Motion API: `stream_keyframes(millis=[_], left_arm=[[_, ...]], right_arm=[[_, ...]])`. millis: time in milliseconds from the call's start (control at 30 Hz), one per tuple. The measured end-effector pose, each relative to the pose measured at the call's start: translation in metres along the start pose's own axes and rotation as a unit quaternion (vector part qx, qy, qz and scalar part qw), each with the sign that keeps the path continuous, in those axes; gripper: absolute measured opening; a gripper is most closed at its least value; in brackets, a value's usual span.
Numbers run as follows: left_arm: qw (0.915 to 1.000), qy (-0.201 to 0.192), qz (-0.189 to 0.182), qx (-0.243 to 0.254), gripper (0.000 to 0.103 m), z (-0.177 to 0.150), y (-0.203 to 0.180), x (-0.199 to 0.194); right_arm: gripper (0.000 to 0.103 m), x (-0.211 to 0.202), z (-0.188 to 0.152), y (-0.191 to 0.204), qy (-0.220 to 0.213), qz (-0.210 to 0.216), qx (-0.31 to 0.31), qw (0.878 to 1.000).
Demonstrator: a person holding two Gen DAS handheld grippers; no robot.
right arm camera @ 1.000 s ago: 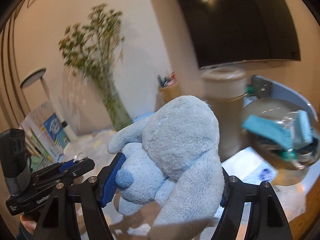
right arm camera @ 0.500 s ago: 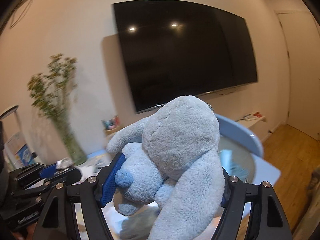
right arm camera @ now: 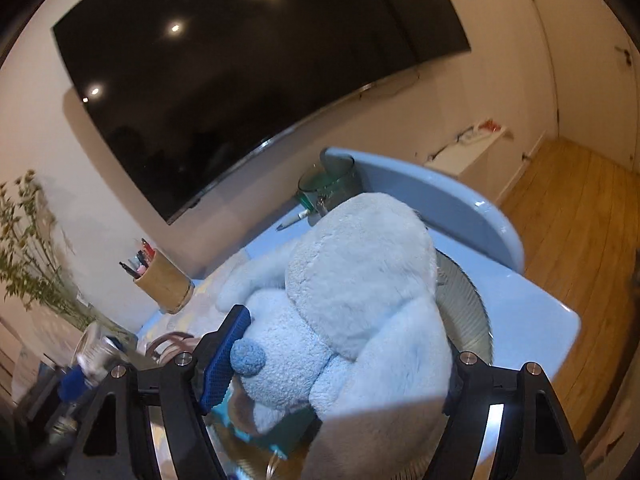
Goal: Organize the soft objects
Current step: 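Lift and carry the white item and grey bunny toward the glass bowl, then open both tools to drop the white item and bunny into the bowl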
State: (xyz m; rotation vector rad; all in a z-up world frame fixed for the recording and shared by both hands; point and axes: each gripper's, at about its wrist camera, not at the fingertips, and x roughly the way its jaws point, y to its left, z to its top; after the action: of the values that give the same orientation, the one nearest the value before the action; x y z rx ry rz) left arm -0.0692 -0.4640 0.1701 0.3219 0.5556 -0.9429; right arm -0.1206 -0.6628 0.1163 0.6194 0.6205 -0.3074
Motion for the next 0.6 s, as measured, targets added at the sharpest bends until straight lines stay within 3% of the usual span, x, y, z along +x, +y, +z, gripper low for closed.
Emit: stream_keyframes(millis=[67,133,200,333,467,600], left_arm=[[0.9998,0.015,-0.010,-0.003,0.045,-0.006,-0.003,0.012],[0.9989,0.040,-0.025,-0.003,0.084,-0.015,-0.005,0.024],[0.9992,0.035,-0.017,0.007,0.084,-0.027,-0.015,0.023],[0.9980,0.040,-0.022,0.044,0.084,-0.041,-0.031,0.012],[0.9973,0.020,-0.007,0.070,0.085,-0.048,-0.035,-0.014],[0.9983,0.010,0.000,0.057,0.085,-0.059,-0.023,-0.050]], right_arm=[[0.080,0.012,0.004,-0.006,0.021,0.004,0.002,1.000],[0.083,0.028,0.006,-0.009,0.065,0.013,-0.001,0.998],[0.083,0.033,0.000,-0.017,0.079,0.027,0.014,0.996],[0.083,0.017,-0.012,-0.034,0.063,0.029,0.033,0.997],[0.083,-0.006,-0.017,-0.034,0.046,0.034,0.031,0.998],[0.083,-0.023,-0.025,-0.027,0.041,0.045,0.034,0.998]])
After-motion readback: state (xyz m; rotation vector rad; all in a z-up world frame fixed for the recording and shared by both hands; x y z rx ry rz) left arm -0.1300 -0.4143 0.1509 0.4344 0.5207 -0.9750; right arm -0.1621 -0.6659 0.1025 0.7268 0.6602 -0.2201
